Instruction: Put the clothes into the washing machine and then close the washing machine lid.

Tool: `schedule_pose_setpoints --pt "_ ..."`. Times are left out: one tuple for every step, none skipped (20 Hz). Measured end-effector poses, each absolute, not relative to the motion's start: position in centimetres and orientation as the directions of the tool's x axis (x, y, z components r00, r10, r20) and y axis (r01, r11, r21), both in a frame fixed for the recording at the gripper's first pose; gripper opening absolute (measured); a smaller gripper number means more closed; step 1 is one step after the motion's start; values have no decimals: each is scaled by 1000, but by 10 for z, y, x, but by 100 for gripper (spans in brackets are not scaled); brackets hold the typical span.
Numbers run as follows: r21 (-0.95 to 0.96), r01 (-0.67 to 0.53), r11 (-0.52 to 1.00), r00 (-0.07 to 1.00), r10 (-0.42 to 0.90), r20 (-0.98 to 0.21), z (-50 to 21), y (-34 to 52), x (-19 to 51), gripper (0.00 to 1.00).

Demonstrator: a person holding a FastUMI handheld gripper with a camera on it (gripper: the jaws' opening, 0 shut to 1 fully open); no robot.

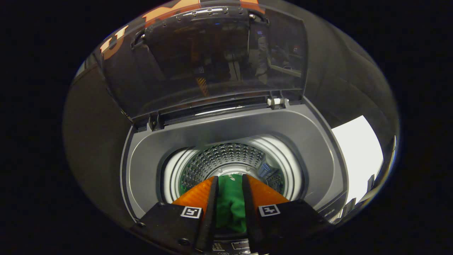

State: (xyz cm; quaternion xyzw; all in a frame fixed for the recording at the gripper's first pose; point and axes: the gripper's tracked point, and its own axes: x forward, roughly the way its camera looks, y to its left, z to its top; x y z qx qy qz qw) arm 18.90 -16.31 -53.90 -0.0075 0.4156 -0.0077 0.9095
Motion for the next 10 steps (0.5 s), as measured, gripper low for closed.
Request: schedule_pose_setpoints --pt "-21 7 1000 659 -20 -752 -533 -164 187 54" --pt "-16 8 1000 663 -17 -748 -526 -165 186 63" --pt "-12 16 1000 671 -19 -741 -519 -166 186 73" --pt "-5 24 1000 684 -20 -729 -510 -168 187 82" --pt "-4 28 1000 696 -22 -718 -502 -169 188 91" --pt "-9 28 1000 709 -26 -705 -491 -172 190 100" --pt "-17 25 1000 722 -30 -691 -479 -175 192 100" --pt "-25 20 999 734 -32 -678 -467 -177 195 100" --pt "-33 14 999 746 -32 -666 -456 -179 198 100" --pt "-40 8 999 756 -32 -654 -444 -180 199 100"
